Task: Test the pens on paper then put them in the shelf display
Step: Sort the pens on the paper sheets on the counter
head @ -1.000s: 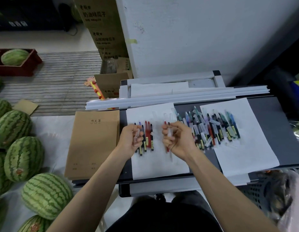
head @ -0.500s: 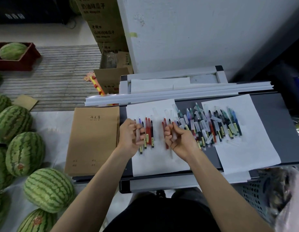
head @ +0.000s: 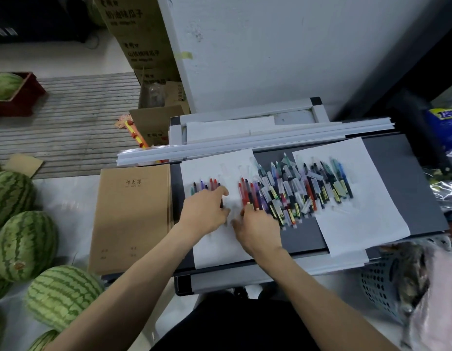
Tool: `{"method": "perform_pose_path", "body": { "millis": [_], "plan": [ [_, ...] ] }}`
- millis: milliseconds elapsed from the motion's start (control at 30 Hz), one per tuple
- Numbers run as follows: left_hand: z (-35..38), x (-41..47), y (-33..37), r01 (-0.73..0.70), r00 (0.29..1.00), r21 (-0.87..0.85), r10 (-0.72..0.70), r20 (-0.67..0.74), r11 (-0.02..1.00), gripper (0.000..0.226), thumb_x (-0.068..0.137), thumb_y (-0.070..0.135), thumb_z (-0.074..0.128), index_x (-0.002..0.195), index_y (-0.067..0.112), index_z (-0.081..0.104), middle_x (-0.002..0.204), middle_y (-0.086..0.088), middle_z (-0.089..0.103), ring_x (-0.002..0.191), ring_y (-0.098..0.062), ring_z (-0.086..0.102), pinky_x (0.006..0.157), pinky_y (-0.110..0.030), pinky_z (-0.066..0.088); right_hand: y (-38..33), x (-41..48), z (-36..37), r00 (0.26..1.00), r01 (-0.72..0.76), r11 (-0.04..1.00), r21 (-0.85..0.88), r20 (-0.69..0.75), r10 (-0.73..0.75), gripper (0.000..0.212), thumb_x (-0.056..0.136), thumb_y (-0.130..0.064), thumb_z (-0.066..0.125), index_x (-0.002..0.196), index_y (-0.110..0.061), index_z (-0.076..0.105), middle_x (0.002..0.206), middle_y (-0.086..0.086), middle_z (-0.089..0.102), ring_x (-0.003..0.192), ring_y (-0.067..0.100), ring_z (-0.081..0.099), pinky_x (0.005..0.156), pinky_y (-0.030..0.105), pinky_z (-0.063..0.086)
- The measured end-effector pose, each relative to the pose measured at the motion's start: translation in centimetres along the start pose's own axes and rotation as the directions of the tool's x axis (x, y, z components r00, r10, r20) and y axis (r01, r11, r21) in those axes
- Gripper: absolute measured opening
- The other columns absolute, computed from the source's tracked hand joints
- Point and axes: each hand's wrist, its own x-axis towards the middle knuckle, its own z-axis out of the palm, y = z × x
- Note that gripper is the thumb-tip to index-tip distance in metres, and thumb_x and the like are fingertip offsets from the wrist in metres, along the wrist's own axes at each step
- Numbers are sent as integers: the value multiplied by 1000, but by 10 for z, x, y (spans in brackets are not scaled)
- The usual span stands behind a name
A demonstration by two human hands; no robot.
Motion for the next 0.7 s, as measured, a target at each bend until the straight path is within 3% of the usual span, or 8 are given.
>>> {"method": "perform_pose_path", "body": {
  "millis": [133, 267, 300, 367, 433, 467, 600, 700],
  "plan": [
    [-2, 5, 3, -29, 999, 22, 28, 31, 999, 42, 92, 49, 62, 131, 32, 63, 100, 7, 72, 87, -19, 69, 68, -30, 42, -2, 4, 1, 999, -46, 997, 63, -24, 48, 32, 99, -41, 54, 104, -10, 60, 93, 12, 71, 82, 35, 70, 65, 36, 51],
    [-1, 1, 10, 26, 999, -46, -24, 42, 999, 39, 91, 41, 65, 129, 30, 60, 87, 9, 66, 75, -17, 64, 62, -28, 42, 4, 0, -8, 988, -109, 873, 475, -44, 147, 31, 94, -39, 58, 71, -19, 53, 63, -5, 59, 56, 16, 55, 53, 32, 45],
    [0, -1, 11, 33, 998, -77, -29, 50, 996, 39, 91, 40, 66, 127, 30, 57, 82, 11, 63, 70, -14, 62, 59, -28, 43, 7, -3, -12, 983, -147, 764, 628, 5, 185, 34, 92, -34, 57, 63, -20, 46, 57, -9, 51, 50, 13, 44, 49, 30, 37],
    [3, -3, 14, 40, 997, -125, -31, 71, 991, 37, 90, 39, 66, 123, 31, 51, 76, 11, 64, 64, -12, 63, 58, -28, 51, 15, -7, -20, 955, -268, 323, 908, 205, 216, 28, 83, -26, 52, 59, -21, 39, 56, -3, 39, 50, 15, 28, 46, 27, 25],
    [8, -5, 16, 46, 996, -129, -37, 78, 991, 33, 91, 39, 62, 119, 32, 46, 76, 7, 67, 62, -16, 64, 65, -34, 59, 27, -11, -25, 925, -353, -114, 929, 364, 109, 26, 87, -23, 48, 62, -19, 45, 59, 2, 36, 50, 16, 25, 43, 26, 21],
    [10, -6, 18, 45, 997, -109, -37, 73, 993, 31, 92, 39, 60, 118, 31, 46, 76, 7, 66, 62, -17, 64, 66, -36, 59, 34, -14, -28, 917, -374, -237, 897, 395, 49, 29, 92, -22, 46, 64, -18, 47, 60, 2, 34, 49, 15, 24, 42, 26, 21],
    [15, -8, 25, 2, 1000, -57, 0, 30, 998, 22, 95, 41, 51, 112, 27, 50, 68, 8, 60, 57, -15, 59, 60, -30, 53, 53, -25, -34, 904, -413, -432, 802, 416, -93, 33, 97, -25, 49, 65, -18, 46, 60, -2, 31, 50, 12, 22, 42, 23, 19],
    [14, -11, 27, 53, 999, -196, -52, 10, 979, 18, 95, 42, 49, 99, 25, 51, 66, 7, 61, 58, -15, 59, 57, -28, 47, 60, -33, -38, 914, -403, -519, 754, 365, -180, 27, 91, -22, 53, 66, -15, 46, 62, 0, 36, 51, 13, 24, 42, 22, 25]
  ]
}}
